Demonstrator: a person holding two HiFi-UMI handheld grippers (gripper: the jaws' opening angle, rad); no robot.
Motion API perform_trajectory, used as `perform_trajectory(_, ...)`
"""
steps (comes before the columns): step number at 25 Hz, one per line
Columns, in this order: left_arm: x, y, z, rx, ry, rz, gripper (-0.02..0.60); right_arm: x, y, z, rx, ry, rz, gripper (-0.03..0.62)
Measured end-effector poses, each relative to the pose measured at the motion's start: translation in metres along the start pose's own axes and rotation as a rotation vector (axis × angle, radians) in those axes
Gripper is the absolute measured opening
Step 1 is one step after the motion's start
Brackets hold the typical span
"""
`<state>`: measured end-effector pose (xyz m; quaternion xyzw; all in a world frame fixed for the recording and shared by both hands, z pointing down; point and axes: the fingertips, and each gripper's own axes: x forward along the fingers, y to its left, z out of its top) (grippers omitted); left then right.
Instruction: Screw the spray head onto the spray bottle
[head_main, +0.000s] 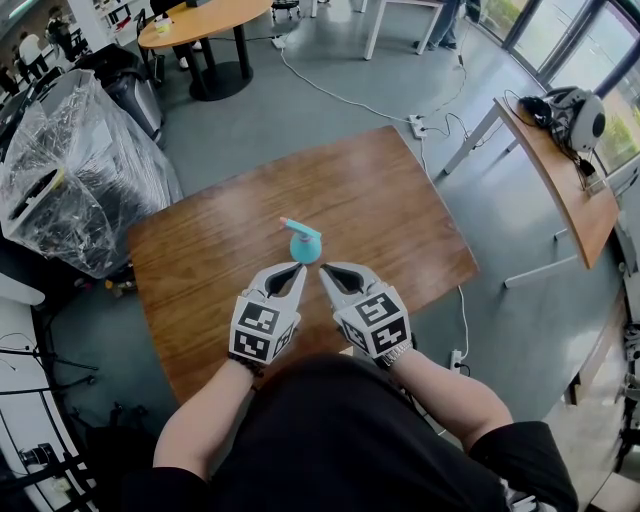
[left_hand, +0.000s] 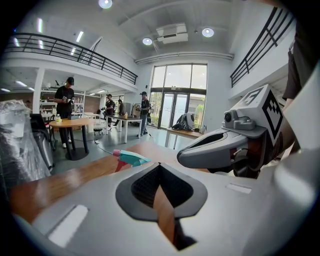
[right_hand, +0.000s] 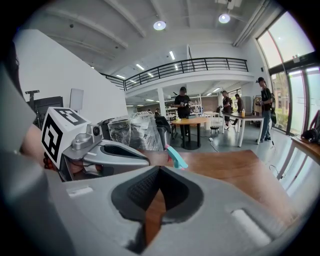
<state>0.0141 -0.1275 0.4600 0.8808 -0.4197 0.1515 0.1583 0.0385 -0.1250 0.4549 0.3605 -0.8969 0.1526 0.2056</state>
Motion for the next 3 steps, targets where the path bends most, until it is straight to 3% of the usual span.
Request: perform_trajectory(3, 0.0004, -0.0004, -0.0002, -0.002, 0.002, 0.000, 0.011, 0.0004, 0.0000, -0.0007, 0.002, 0.003, 0.002, -0.008)
